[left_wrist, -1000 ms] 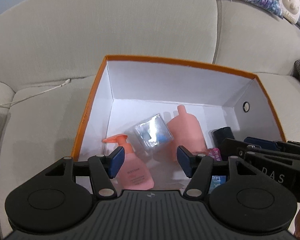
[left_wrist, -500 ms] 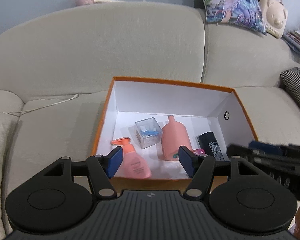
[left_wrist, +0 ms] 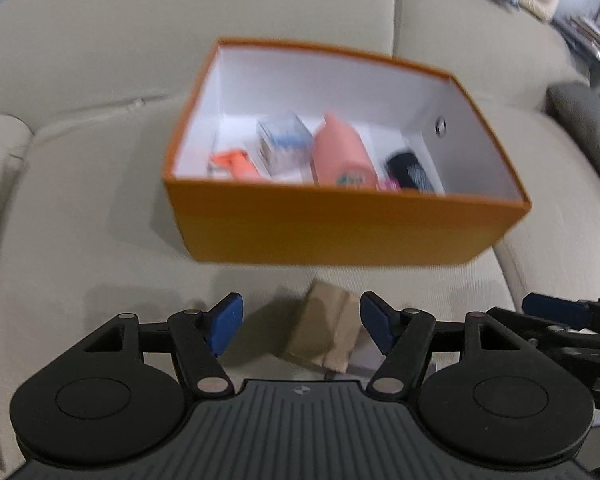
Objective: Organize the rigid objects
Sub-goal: 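Lower the left tool onto the brown cardboard box while the right tool approaches the picture card box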
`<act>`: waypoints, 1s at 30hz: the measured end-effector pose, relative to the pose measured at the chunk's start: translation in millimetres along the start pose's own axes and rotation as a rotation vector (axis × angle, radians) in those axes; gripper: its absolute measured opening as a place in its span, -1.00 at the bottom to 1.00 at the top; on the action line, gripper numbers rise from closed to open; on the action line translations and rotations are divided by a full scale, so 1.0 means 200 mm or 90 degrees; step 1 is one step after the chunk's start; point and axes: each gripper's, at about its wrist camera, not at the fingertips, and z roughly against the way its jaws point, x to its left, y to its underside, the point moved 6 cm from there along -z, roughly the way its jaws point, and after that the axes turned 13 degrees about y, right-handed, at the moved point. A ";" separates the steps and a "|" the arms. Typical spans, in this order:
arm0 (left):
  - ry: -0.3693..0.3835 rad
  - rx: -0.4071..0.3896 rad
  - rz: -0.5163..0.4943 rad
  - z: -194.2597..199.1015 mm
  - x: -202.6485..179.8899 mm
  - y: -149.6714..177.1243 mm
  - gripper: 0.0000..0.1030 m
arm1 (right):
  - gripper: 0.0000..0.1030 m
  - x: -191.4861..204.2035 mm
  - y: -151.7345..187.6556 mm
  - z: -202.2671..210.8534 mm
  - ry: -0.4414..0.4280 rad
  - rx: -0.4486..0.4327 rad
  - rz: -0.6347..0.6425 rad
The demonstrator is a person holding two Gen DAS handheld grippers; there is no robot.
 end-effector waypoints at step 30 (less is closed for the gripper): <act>-0.103 0.076 0.070 -0.21 0.26 0.11 0.21 | 0.40 0.28 0.36 -0.37 0.035 0.172 0.144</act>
